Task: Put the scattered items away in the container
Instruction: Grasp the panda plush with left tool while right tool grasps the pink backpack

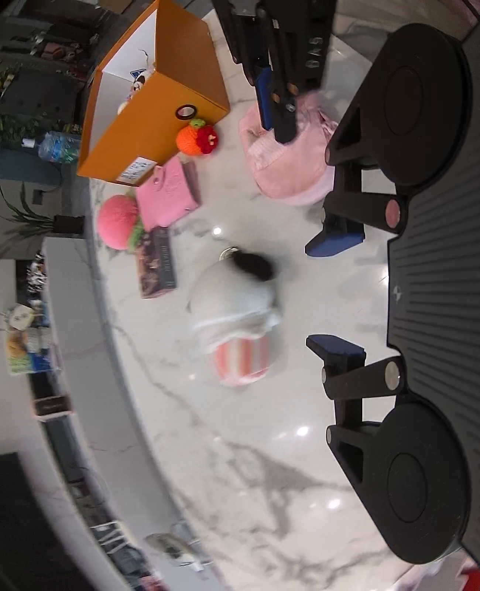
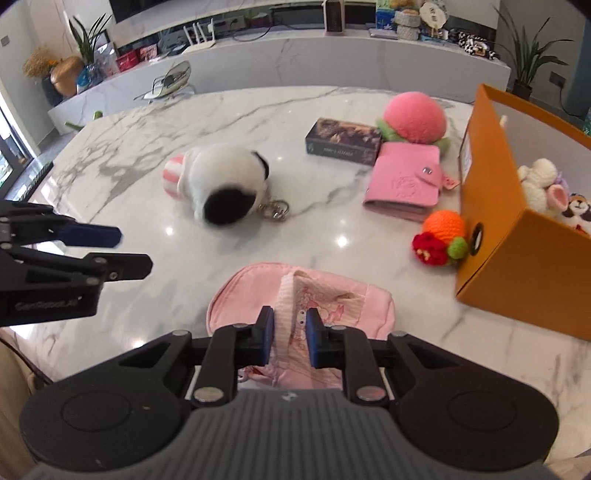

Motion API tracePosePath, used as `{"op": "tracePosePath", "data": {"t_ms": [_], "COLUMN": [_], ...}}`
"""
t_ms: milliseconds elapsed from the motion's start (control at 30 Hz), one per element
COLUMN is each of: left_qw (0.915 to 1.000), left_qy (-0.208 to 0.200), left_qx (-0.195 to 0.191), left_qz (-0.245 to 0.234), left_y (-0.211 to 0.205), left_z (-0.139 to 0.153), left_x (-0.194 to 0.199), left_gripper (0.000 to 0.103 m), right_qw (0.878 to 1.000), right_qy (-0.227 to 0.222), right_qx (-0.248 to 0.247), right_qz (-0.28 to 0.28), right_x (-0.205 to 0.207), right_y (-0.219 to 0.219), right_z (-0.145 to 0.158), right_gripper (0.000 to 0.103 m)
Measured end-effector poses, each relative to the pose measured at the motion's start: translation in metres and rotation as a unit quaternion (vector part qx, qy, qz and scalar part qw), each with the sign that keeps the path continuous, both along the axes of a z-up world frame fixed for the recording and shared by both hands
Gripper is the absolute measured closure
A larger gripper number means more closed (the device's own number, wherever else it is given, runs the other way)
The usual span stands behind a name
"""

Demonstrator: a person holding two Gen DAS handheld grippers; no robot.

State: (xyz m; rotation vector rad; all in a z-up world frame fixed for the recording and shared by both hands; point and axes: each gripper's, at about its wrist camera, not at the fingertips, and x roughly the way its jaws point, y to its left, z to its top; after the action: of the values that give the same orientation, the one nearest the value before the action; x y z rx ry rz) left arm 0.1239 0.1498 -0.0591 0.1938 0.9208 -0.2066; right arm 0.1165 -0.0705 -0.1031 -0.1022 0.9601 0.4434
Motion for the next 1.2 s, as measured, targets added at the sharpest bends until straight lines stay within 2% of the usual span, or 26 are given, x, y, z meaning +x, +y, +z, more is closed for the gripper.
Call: {"op": "tracePosePath", "data": {"t_ms": [33,133,233,400,533,667,833,900,1000,1067,1100,1200], "left_qw": [0.9999,0.9966,0.9877,0.9723,0.9556,0.9317,0.8838,0.8696,0.8566,0.8522,0.855,0.8778], "left_qy": [-0.008,-0.042,-0.067,-0.07,-0.066,-0.061,-0.052,-0.055,-0.054,-0.043,-0.046,-0.037], "left_qx": [0.012,0.068,0.123,0.182,0.23,0.272,0.328,0.345,0.352,0.349,0.342,0.316], "left_qz": [-0.004,-0.022,-0.069,-0.129,-0.173,-0.233,-0.329,-0.35,-0.374,-0.388,-0.387,-0.358], "left_y": [-0.001,-0.007,-0.014,-0.015,-0.01,-0.009,-0.015,-0.017,-0.024,-0.03,-0.032,-0.039], "left_z": [0.002,0.003,-0.002,-0.02,-0.036,-0.05,-0.07,-0.076,-0.084,-0.091,-0.092,-0.09], "left_x": [0.001,0.005,0.011,0.028,0.046,0.061,0.068,0.073,0.08,0.083,0.084,0.09], "left_gripper": [0.045,0.036,0.029,0.028,0.027,0.023,0.02,0.017,0.016,0.016,0.018,0.024], "right_qw": [1.0,1.0,1.0,1.0,0.999,1.0,0.999,0.999,0.999,0.999,0.999,0.999], "right_qy": [-0.002,-0.007,-0.004,-0.012,-0.027,-0.026,-0.019,-0.019,-0.014,-0.008,-0.005,-0.002], "right_qx": [0.001,-0.001,0.0,-0.006,-0.023,-0.016,-0.019,-0.024,-0.022,-0.014,-0.011,-0.006], "right_qz": [-0.001,-0.003,-0.006,-0.002,0.006,0.008,0.03,0.039,0.045,0.043,0.042,0.039], "right_x": [0.001,0.008,0.018,0.035,0.054,0.075,0.09,0.092,0.094,0.095,0.096,0.094], "right_y": [-0.001,-0.001,-0.001,0.004,0.01,0.015,0.027,0.03,0.032,0.031,0.031,0.03], "right_z": [0.002,0.005,0.003,-0.001,-0.004,-0.007,-0.012,-0.012,-0.013,-0.014,-0.015,-0.015], "right_gripper": [0.093,0.093,0.093,0.093,0.093,0.093,0.092,0.092,0.092,0.092,0.092,0.092]}}
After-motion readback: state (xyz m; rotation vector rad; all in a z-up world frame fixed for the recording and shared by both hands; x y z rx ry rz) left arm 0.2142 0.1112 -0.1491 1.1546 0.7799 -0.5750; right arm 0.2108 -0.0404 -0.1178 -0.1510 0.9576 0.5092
